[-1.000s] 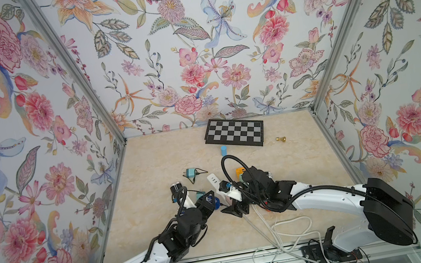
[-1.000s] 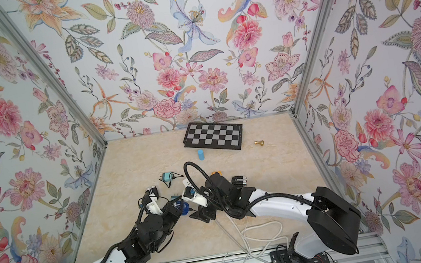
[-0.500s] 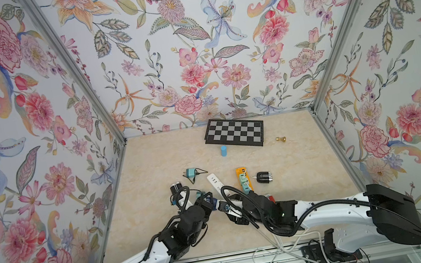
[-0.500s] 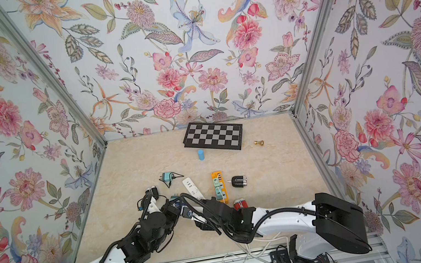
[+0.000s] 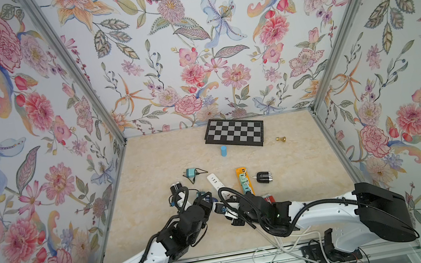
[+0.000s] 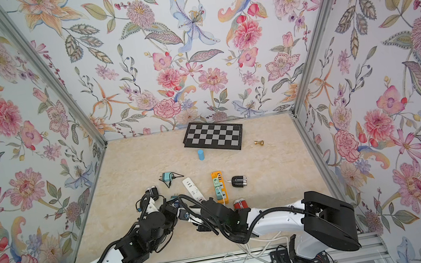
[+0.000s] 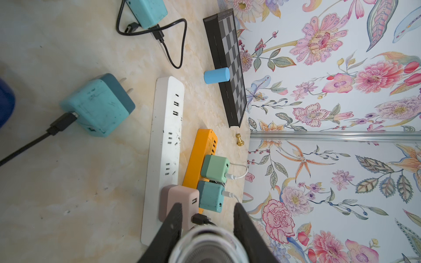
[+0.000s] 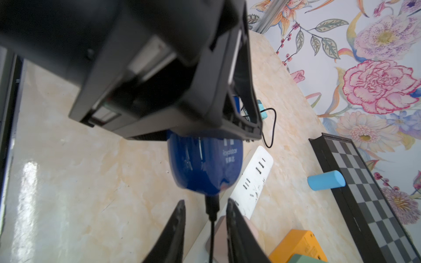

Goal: Unplug the electric shaver
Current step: Remove the charging cable from the electric shaver.

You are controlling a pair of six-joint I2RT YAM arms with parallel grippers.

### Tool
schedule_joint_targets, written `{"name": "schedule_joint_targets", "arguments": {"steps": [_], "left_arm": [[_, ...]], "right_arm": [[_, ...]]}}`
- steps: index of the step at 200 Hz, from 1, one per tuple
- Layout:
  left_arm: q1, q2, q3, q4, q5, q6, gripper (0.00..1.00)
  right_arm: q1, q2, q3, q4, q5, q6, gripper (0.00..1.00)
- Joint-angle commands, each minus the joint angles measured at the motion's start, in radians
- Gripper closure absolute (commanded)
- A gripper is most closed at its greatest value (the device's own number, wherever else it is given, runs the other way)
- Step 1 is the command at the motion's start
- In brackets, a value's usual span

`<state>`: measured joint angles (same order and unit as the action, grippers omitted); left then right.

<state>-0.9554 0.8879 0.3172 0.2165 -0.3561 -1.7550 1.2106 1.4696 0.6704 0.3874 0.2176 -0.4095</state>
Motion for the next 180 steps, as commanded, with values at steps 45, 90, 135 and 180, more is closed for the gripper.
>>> {"name": "schedule_joint_targets", "arguments": {"steps": [45,90,135,180], "left_arm": [[-0.012,-0.016,0.01,-0.002,-0.037,-0.032,0.84],[-0.013,0.0,0.01,0.007,-0.026,-0.041,0.84],[-0.013,-0.008,0.01,-0.002,-0.033,-0.056,0.86],[-0.013,0.017,0.016,0.002,-0.013,-0.093,0.93]], "right_arm": [[0.028,0.036,0.006,0.106,0.09,-0.047,0.82],[0.042,0.057,0.014,0.126,0.139,-0.086,0.9],[0.046,0.05,-0.016,0.153,0.182,-0.114,0.99],[0.06,0.072,-0.045,0.264,0.254,-0.179,1.0]]}}
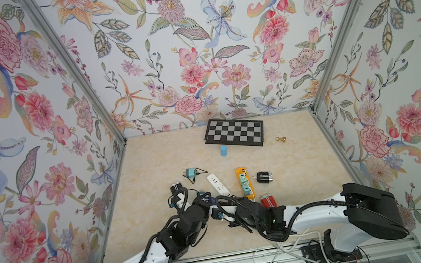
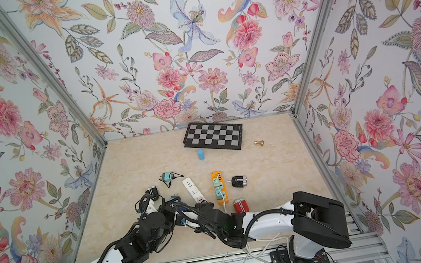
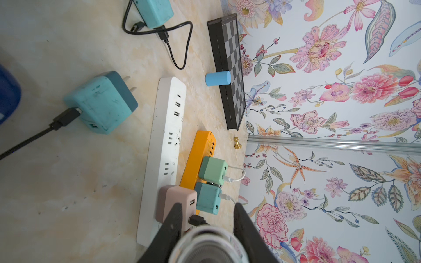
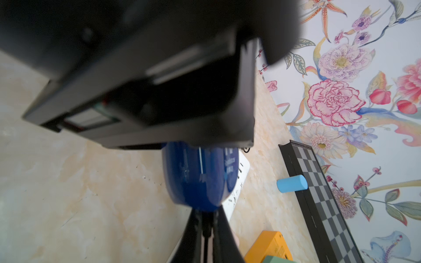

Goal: Unplug the electric shaver
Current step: Remove the charging cable from the electric shaver.

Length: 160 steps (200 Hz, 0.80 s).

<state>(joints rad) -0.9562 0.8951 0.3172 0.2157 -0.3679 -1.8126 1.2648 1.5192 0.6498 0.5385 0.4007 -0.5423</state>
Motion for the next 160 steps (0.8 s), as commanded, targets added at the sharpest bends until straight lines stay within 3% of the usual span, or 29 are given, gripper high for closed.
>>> {"name": "schedule_joint_targets", "arguments": {"steps": [1,11,56,115,160], "left_arm": [[-0.011,0.01,0.017,0.001,0.0,-0.035,0.94],[-0.012,0.001,0.028,-0.034,-0.008,-0.037,1.0],[-0.01,-0.052,0.032,-0.089,-0.025,-0.051,1.0],[-0.01,-0.015,0.005,-0.071,-0.02,-0.071,1.0],[-0.01,-0.037,0.009,-0.046,-0.006,-0.056,1.0]], "right_arm": [[0.006,0.023,-0.026,0.116,0.071,-0.047,1.0],[0.005,0.024,-0.046,0.139,0.08,-0.058,1.0],[-0.048,0.014,-0.093,0.166,0.031,-0.027,1.0],[0.035,-0.131,-0.029,0.007,0.005,-0.046,1.0],[-0.099,-0.017,-0.121,0.126,-0.039,-0.005,1.0]]}}
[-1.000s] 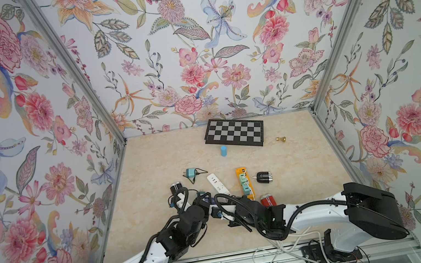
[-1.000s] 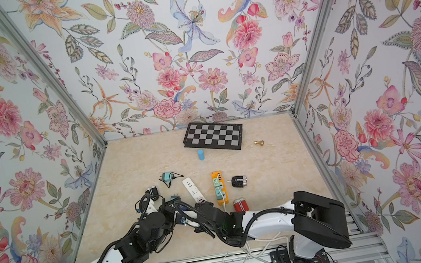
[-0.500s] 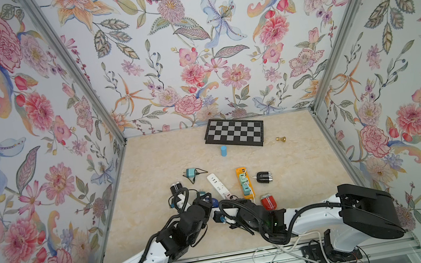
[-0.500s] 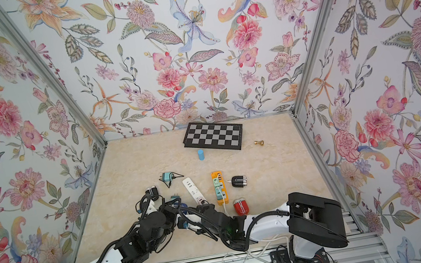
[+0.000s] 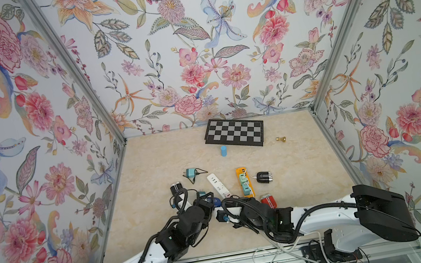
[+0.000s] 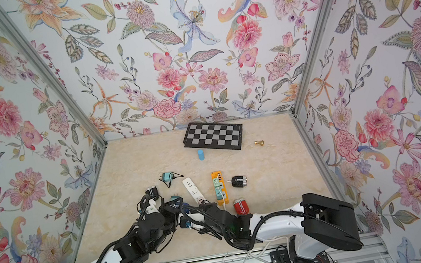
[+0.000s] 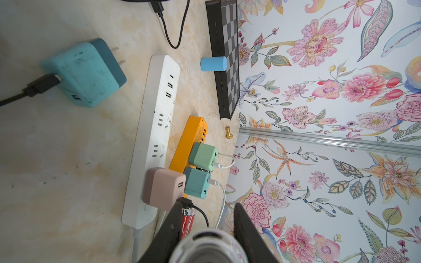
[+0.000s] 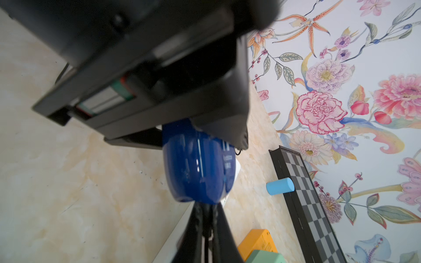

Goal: Unplug the electric shaver
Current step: Remove the charging cable from the electric shaver.

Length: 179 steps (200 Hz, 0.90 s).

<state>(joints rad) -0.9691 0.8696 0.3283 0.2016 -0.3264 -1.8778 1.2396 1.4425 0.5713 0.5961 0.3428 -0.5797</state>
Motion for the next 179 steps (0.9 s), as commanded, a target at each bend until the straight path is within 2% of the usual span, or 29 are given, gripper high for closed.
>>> {"name": "schedule_joint_targets", "arguments": {"steps": [1,21,39,62,81,118,139,158,179], "left_arm": [[0.003,-0.013,-0.001,-0.031,-0.047,0.01,1.0],[0.003,-0.015,0.009,-0.032,-0.048,0.017,1.0],[0.003,-0.014,0.021,-0.08,-0.055,0.021,1.0],[0.003,-0.026,-0.005,-0.092,-0.063,0.002,1.0],[0.003,-0.042,-0.011,-0.115,-0.073,-0.002,1.0],[0.003,-0.054,0.011,-0.129,-0.087,0.015,1.0],[0.004,-0.039,0.01,-0.13,-0.074,0.019,1.0],[0.001,-0.033,-0.004,-0.117,-0.062,0.008,1.0],[0.001,-0.045,-0.002,-0.117,-0.076,0.008,1.0]], "right_arm": [[-0.076,0.063,-0.042,0.071,0.018,0.032,1.0],[-0.096,0.076,-0.029,0.084,-0.001,0.038,1.0],[-0.063,0.033,-0.01,0.046,0.01,0.016,1.0],[0.005,-0.041,-0.001,0.003,0.084,-0.036,1.0],[0.01,-0.07,-0.002,-0.028,0.172,-0.037,1.0],[-0.008,-0.066,-0.054,-0.02,0.112,0.053,1.0],[0.011,-0.029,-0.037,-0.018,0.141,-0.058,1.0],[-0.025,-0.04,-0.037,-0.02,0.135,-0.123,1.0],[-0.073,-0.091,-0.063,-0.015,0.086,-0.008,1.0]]}}
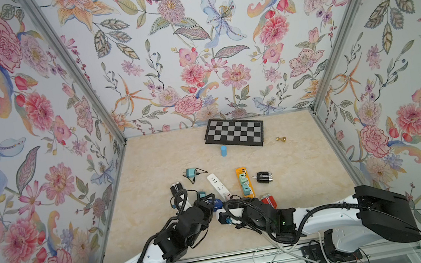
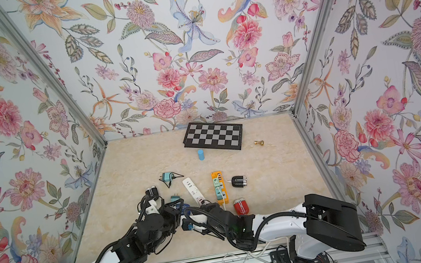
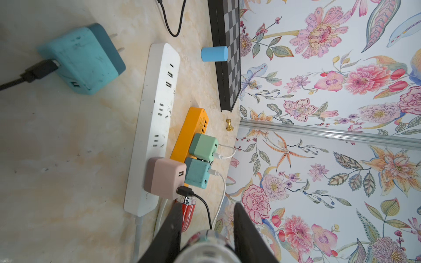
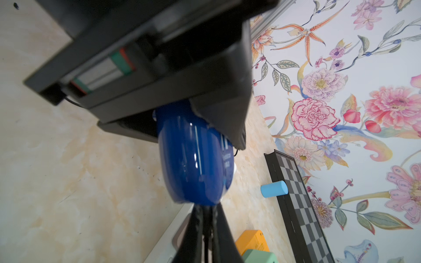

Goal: Unplug the electric shaver
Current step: Remove the charging cable from the electric shaver.

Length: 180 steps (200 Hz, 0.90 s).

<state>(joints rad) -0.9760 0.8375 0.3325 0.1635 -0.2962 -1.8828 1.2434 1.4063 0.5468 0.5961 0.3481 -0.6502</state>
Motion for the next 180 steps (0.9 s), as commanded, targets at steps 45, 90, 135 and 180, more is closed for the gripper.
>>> {"name": "schedule_joint_targets", "arguments": {"steps": [45,90,135,180], "left_arm": [[0.008,-0.01,0.015,-0.093,-0.112,0.025,1.0],[0.01,-0.006,-0.033,-0.022,-0.097,0.052,1.0],[0.016,-0.013,-0.16,0.13,-0.074,0.142,1.0],[0.039,0.048,-0.198,0.243,-0.029,0.269,1.0]], "right_arm": [[-0.071,-0.02,-0.067,0.054,0.054,0.12,1.0],[-0.071,-0.077,-0.042,-0.008,0.0,0.073,1.0],[-0.043,-0.095,-0.035,-0.167,-0.159,0.132,1.0],[-0.01,-0.055,-0.06,-0.239,-0.202,0.188,0.92]]}}
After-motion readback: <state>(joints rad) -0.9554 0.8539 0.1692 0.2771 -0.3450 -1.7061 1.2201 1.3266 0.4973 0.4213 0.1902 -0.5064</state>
